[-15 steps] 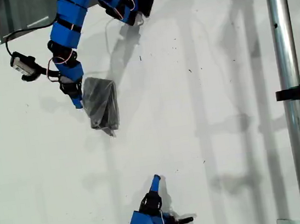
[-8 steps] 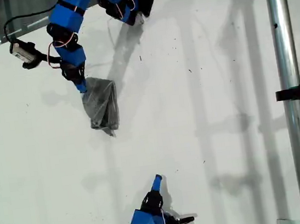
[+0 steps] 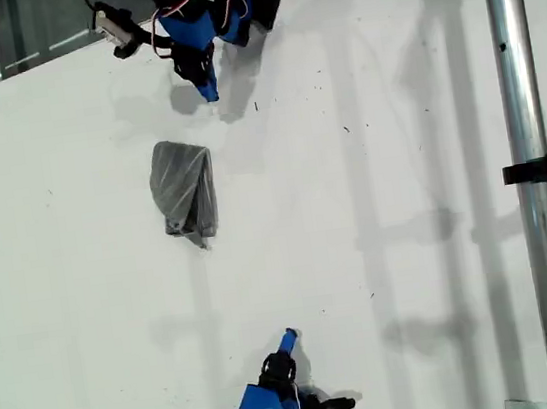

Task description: Grasp corners of a towel and fold twice.

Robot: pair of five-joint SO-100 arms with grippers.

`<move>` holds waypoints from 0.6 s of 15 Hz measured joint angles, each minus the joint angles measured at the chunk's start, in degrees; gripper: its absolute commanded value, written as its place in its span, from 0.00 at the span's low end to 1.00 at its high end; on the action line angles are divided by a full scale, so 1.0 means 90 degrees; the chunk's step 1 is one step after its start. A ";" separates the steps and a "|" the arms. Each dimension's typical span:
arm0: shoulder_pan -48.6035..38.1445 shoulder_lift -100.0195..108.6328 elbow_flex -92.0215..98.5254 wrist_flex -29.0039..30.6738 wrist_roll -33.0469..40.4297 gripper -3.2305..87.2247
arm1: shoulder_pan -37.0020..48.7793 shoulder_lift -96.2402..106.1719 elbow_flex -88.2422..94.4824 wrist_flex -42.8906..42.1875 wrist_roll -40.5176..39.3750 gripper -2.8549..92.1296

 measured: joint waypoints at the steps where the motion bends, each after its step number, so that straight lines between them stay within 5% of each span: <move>1: 0.0039 0.0000 0.0000 0.0020 0.0674 0.02 | -0.0029 0.0039 0.0127 0.0068 0.0518 0.14; 9: 0.0273 0.0000 0.0000 0.0020 0.1289 0.02 | -0.0342 0.0127 0.0137 0.0400 0.1426 0.12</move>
